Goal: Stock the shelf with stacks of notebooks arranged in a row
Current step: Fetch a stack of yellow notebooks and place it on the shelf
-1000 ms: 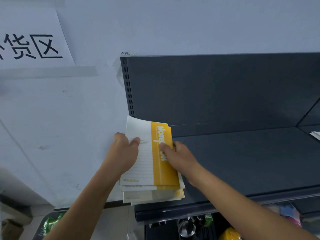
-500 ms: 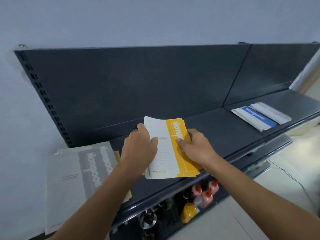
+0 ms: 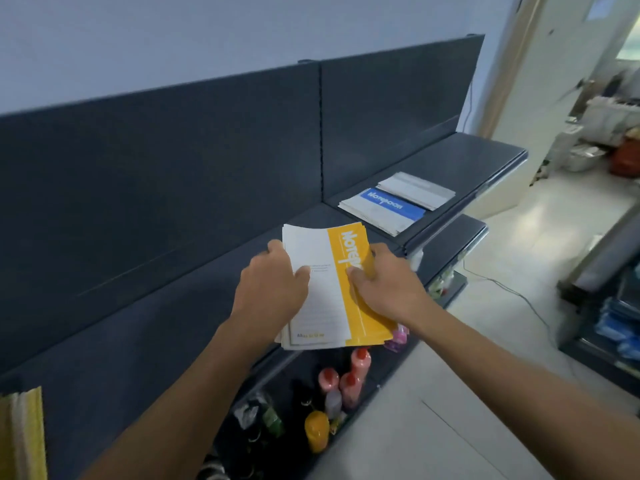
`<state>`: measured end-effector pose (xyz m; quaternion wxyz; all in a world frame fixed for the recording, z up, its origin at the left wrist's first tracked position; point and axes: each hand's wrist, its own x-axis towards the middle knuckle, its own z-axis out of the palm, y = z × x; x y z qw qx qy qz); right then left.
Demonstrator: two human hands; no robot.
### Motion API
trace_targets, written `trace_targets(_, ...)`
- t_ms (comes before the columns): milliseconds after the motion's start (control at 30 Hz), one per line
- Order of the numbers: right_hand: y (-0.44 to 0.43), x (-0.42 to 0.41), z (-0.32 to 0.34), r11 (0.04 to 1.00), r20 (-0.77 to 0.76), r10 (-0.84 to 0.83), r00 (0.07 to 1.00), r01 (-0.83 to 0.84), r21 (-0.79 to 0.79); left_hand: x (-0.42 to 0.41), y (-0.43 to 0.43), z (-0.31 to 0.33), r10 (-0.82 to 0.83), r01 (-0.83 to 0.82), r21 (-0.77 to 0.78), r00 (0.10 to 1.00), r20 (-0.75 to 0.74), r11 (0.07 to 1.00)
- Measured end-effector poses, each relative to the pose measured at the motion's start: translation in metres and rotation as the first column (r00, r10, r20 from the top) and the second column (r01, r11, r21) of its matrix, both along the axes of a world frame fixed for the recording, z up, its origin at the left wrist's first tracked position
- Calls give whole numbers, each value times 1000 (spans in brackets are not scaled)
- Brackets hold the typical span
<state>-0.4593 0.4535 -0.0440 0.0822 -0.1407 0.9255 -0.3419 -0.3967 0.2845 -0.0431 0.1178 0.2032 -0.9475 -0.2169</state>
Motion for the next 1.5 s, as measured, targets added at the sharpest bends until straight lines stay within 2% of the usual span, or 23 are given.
trace_targets(200, 57, -50, -4, 999, 19, -44, 999, 44, 17, -56, 58, 1, -23, 22, 17, 998, 66, 1000)
trace_targets(600, 109, -170, -20, 972, 20, -227, 974, 226, 62, -202, 111, -12, -166, 168, -16, 981, 96, 986)
trace_targets(1000, 140, -276, -19, 921, 11, -363, 932, 357, 155, -333, 137, -29, -314, 314, -8, 949, 11, 949)
trace_targets(1333, 215, -360, -17, 898, -2, -439, 899, 438, 36, -427, 214, -25, -334, 334, -62, 943, 11, 941)
trace_targets(1500, 283, -409, -14, 910, 16, -415, 910, 415, -17, -476, 281, -19, -298, 299, -58, 954, 26, 953)
